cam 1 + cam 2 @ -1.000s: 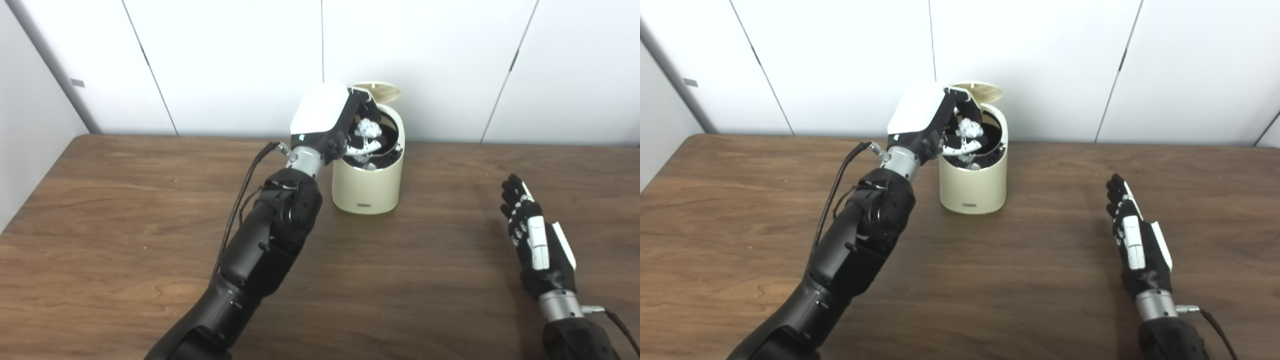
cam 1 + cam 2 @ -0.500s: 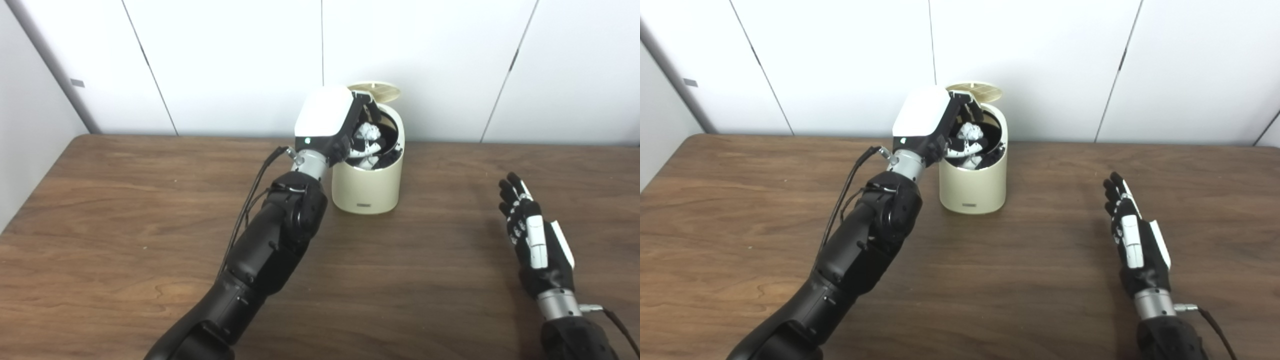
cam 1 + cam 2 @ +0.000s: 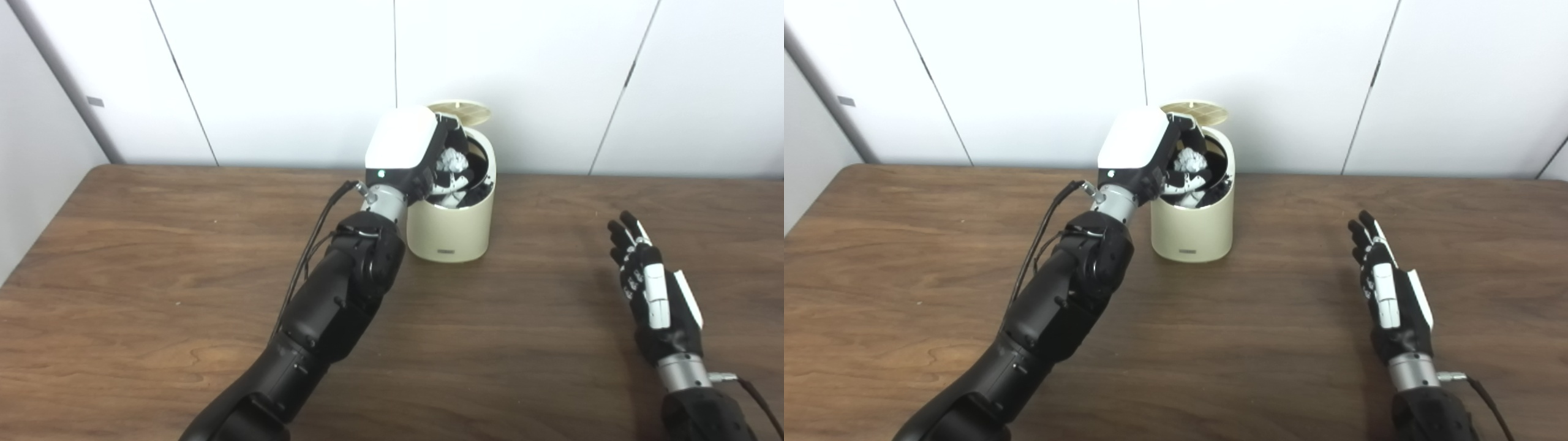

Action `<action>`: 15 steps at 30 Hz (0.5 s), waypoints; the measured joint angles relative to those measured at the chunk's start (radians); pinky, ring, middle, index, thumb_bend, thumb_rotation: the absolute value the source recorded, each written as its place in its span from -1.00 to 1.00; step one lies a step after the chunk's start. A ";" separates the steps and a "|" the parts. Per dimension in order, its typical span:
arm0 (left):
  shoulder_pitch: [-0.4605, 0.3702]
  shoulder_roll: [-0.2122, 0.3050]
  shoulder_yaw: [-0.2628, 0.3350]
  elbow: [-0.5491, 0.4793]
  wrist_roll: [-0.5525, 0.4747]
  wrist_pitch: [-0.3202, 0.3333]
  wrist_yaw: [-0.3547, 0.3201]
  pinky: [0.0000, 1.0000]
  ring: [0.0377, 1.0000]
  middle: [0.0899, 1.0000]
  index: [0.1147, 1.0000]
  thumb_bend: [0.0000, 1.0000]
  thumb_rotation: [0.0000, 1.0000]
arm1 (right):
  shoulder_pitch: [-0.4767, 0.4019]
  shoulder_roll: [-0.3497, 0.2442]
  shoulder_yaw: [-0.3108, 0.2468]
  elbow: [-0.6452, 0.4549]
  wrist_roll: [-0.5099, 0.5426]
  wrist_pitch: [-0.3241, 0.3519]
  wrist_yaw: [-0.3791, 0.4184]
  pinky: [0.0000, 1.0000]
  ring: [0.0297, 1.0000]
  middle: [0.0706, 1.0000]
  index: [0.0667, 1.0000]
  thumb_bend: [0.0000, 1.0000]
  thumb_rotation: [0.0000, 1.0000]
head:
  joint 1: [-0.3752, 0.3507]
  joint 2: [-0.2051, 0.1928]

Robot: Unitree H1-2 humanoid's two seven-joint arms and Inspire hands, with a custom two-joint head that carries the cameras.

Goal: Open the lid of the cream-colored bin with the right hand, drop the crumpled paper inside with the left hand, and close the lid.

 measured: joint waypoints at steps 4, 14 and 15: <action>-0.003 -0.001 -0.001 0.000 0.001 0.013 -0.008 -0.37 -0.13 0.03 -0.15 -0.06 -1.00 | 0.000 0.000 0.001 0.000 -0.001 0.000 0.000 0.99 0.95 0.85 0.89 0.30 1.00 | 0.002 -0.002; -0.006 -0.001 -0.011 -0.008 0.029 0.033 -0.032 0.00 0.14 0.19 -0.14 0.03 -0.94 | 0.001 0.000 0.003 -0.003 -0.006 0.000 0.000 0.95 0.90 0.80 0.84 0.31 1.00 | 0.002 -0.002; -0.006 -0.001 -0.010 -0.008 0.028 0.032 -0.031 0.04 0.21 0.25 -0.14 0.04 -0.92 | 0.001 0.000 0.004 -0.004 -0.010 0.001 0.000 0.95 0.90 0.80 0.84 0.31 1.00 | 0.002 -0.002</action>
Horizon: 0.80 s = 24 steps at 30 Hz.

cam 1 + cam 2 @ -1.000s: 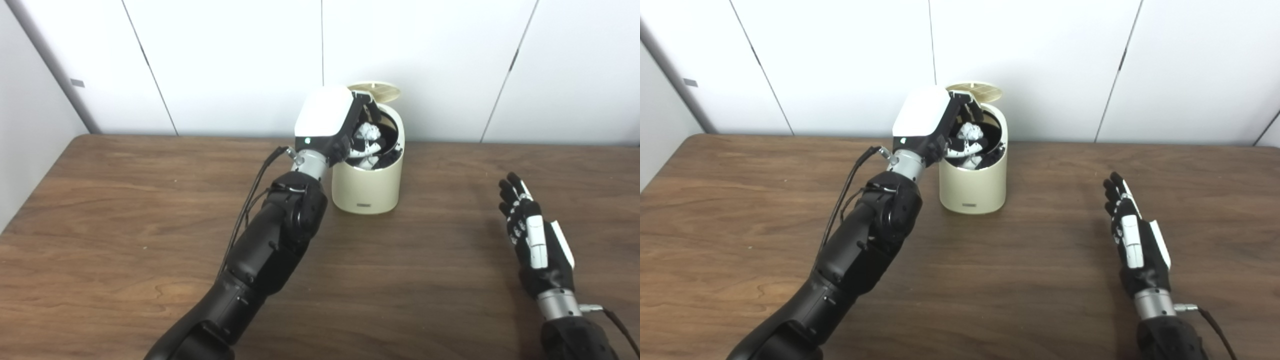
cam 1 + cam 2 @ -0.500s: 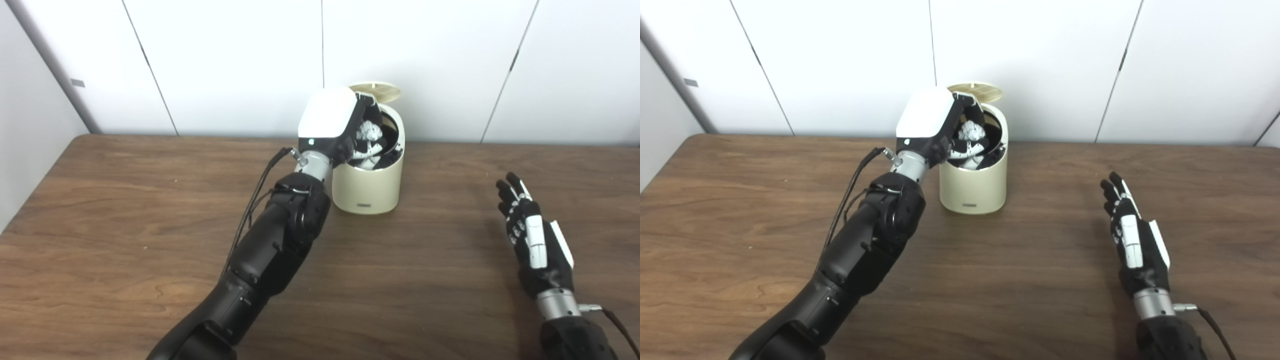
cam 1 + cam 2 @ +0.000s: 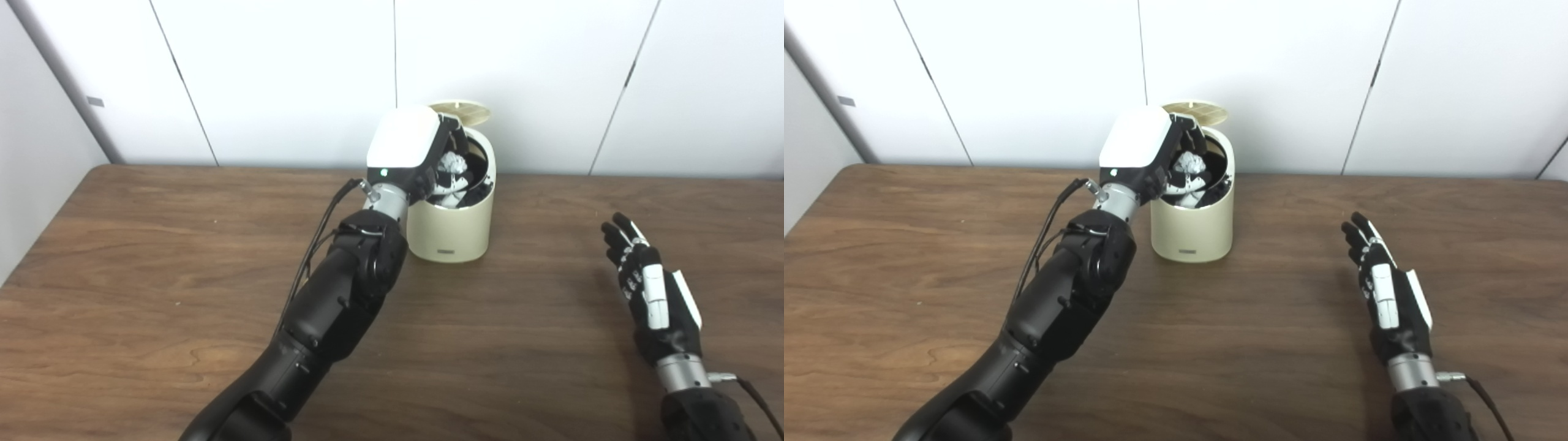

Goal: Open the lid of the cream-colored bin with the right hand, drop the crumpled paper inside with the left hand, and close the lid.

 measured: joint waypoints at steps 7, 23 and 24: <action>0.002 0.000 0.003 -0.006 -0.010 -0.002 -0.001 0.17 0.34 0.35 0.22 0.84 -1.00 | 0.000 0.000 0.001 -0.001 -0.003 0.000 0.000 0.95 0.89 0.79 0.83 0.26 1.00 | -0.002 -0.005; 0.002 0.001 0.008 -0.009 -0.028 -0.002 -0.005 0.08 0.24 0.27 0.16 0.78 -1.00 | 0.000 0.001 0.001 -0.001 -0.008 0.000 -0.002 0.93 0.88 0.77 0.81 0.23 1.00 | -0.003 -0.005; 0.002 0.001 0.009 -0.009 -0.030 -0.003 -0.003 -0.02 0.13 0.18 0.01 0.42 -0.96 | 0.000 0.001 0.001 -0.001 -0.010 0.000 -0.002 0.93 0.87 0.77 0.81 0.22 1.00 | -0.003 -0.005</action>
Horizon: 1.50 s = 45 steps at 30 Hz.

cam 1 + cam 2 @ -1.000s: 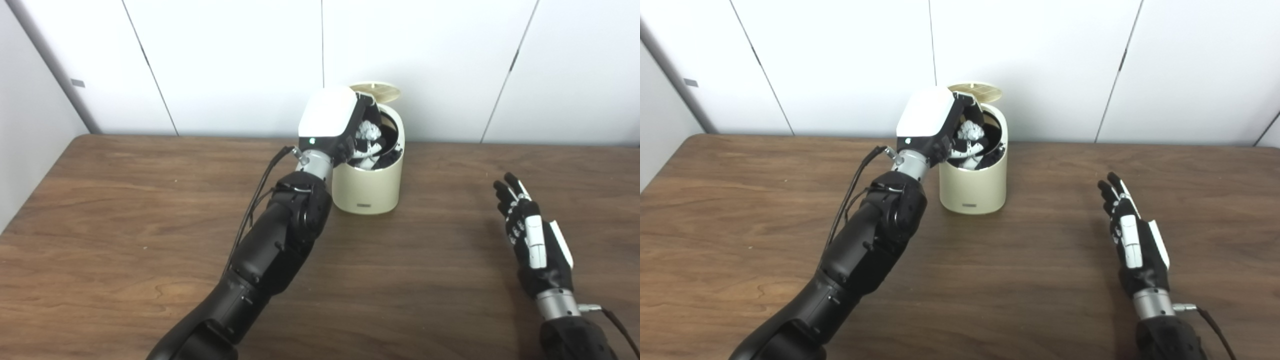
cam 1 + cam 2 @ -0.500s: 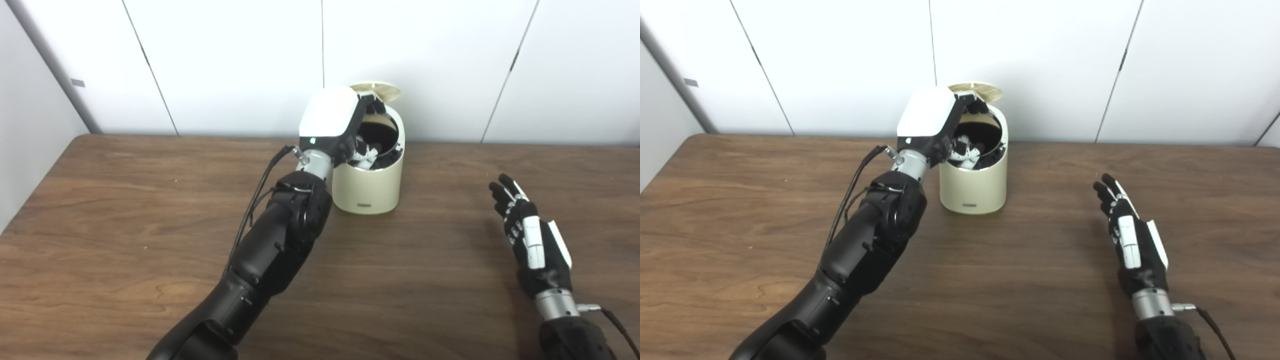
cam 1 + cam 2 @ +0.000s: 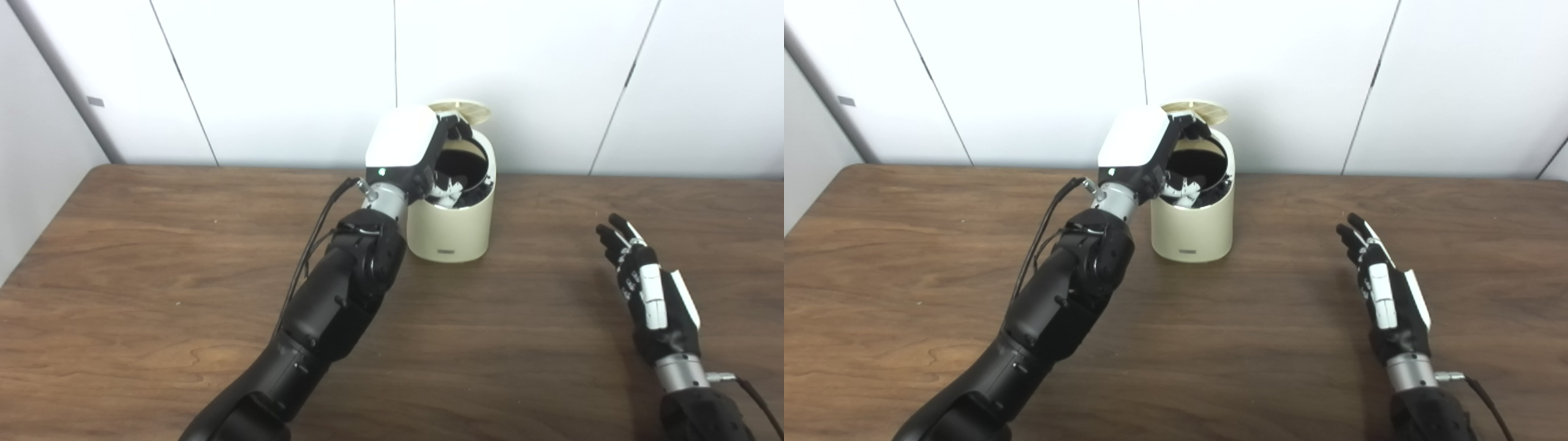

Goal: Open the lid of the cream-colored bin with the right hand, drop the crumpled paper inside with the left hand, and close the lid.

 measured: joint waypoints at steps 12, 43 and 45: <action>0.018 -0.008 0.029 0.002 -0.049 -0.039 0.054 -0.31 -0.09 0.02 -0.21 -0.06 -1.00 | -0.001 0.000 0.000 0.002 -0.003 -0.004 -0.001 0.93 0.86 0.76 0.82 0.22 1.00 | 0.006 0.005; 0.093 0.046 0.072 -0.175 -0.089 -0.043 0.013 -0.42 -0.27 -0.15 -0.11 -0.06 -1.00 | -0.018 0.000 0.001 0.024 -0.027 -0.023 -0.007 0.90 0.84 0.75 0.82 0.19 1.00 | 0.011 0.000; 0.105 0.064 0.077 -0.202 -0.090 -0.043 -0.006 -0.45 -0.30 -0.18 -0.08 -0.07 -1.00 | -0.019 -0.001 0.000 0.027 -0.027 -0.025 -0.007 0.91 0.85 0.76 0.83 0.19 1.00 | 0.011 0.000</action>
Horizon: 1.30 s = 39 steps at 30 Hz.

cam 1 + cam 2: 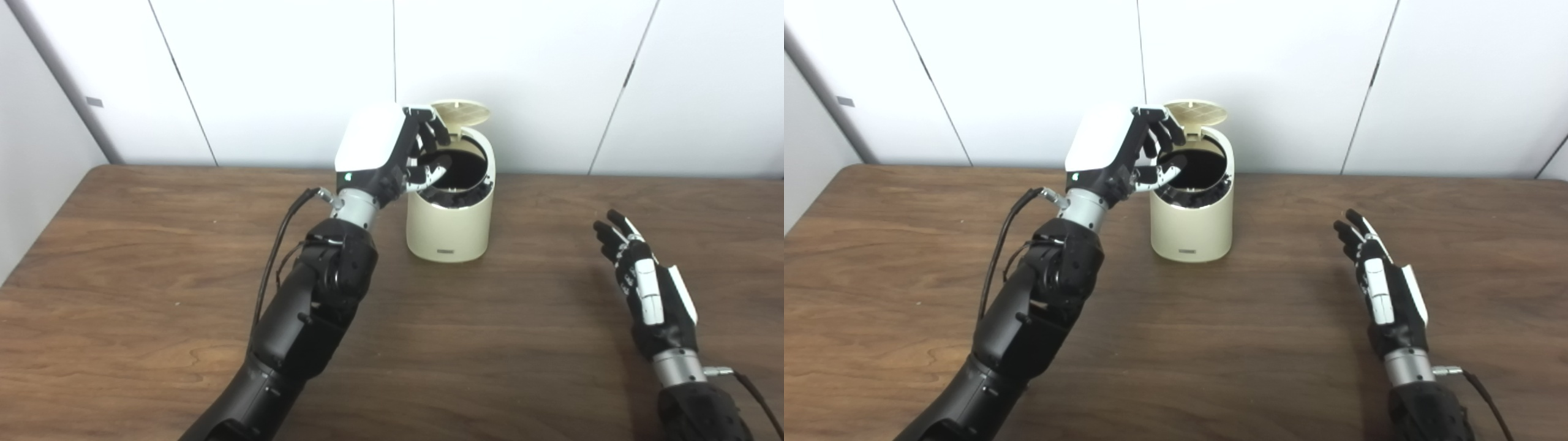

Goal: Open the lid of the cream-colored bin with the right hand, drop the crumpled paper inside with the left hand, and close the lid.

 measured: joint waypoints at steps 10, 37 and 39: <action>0.058 0.045 0.045 -0.136 -0.010 0.001 -0.071 -0.41 -0.26 -0.10 -0.12 -0.06 -1.00 | -0.005 0.000 -0.003 0.004 0.026 0.000 0.002 0.94 0.86 0.77 0.84 0.15 1.00 | -0.002 -0.003; 0.271 -0.027 0.410 -0.237 -0.446 0.127 -0.042 0.04 -0.05 -0.09 -0.21 0.00 -1.00 | -0.008 -0.004 -0.004 0.009 0.041 0.002 0.005 0.96 0.87 0.78 0.85 0.18 1.00 | 0.011 0.011; 0.288 -0.025 0.414 -0.247 -0.483 0.132 -0.051 0.10 0.03 -0.09 -0.18 0.02 -1.00 | -0.009 -0.004 -0.003 0.009 0.044 0.002 0.006 0.96 0.88 0.78 0.86 0.18 1.00 | 0.012 0.012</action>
